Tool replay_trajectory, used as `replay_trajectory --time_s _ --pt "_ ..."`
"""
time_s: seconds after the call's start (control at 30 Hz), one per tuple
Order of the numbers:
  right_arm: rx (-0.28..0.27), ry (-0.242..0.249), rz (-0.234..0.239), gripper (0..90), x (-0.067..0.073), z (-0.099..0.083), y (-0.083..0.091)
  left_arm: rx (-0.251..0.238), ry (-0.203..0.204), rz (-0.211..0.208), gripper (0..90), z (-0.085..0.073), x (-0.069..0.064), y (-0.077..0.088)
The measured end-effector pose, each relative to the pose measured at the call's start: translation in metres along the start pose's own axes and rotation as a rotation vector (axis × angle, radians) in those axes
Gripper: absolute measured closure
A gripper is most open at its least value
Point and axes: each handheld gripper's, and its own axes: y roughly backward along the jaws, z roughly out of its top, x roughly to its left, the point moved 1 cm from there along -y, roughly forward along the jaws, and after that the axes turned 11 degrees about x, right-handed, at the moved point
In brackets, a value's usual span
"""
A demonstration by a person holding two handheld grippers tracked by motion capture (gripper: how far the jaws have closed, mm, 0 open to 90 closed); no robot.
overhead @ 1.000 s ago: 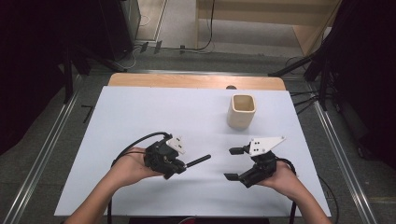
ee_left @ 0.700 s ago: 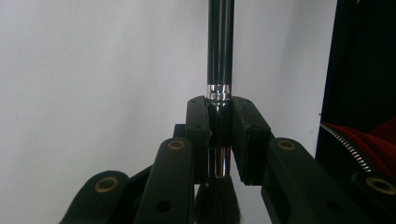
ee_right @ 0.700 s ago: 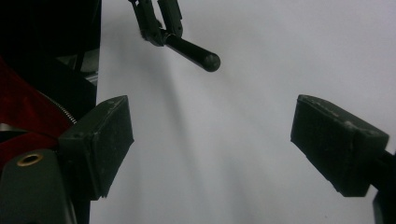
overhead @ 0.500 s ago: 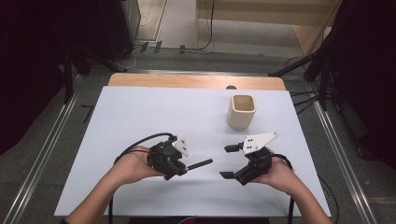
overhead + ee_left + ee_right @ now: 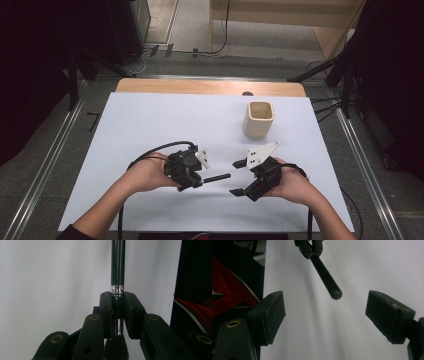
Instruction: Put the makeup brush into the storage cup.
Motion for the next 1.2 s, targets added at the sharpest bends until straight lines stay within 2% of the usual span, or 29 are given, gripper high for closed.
replay_trajectory --time_s 0.13,0.3,0.33,0.7,0.73,0.93,1.03,1.2 --pt "0.015 0.004 0.002 17.1 0.000 0.004 -0.003 0.032 -0.024 0.004 78.1 0.003 0.000 0.001" --pt "0.044 0.015 0.008 17.2 0.001 0.009 -0.006 0.040 -0.040 -0.008 78.1 0.005 -0.001 0.003" --pt "0.054 0.021 0.016 17.3 0.001 0.011 -0.008 0.055 -0.055 -0.006 78.2 0.007 -0.001 0.002" --pt "0.095 0.050 0.030 20.0 0.004 0.018 -0.018 0.113 -0.102 0.017 78.1 0.015 -0.006 0.001" --pt "0.101 0.052 0.034 20.9 0.004 0.019 -0.020 0.127 -0.119 0.018 78.2 0.016 -0.007 0.002" --pt "0.108 0.062 0.041 23.2 0.005 0.023 -0.026 0.128 -0.140 0.013 78.2 0.019 -0.009 0.001" --pt "0.107 0.067 0.044 24.4 0.004 0.024 -0.029 0.123 -0.134 0.009 78.1 0.019 -0.009 0.001" --pt "0.103 0.068 0.047 30.7 0.004 0.024 -0.033 0.113 -0.142 0.011 78.1 0.022 -0.010 0.000"
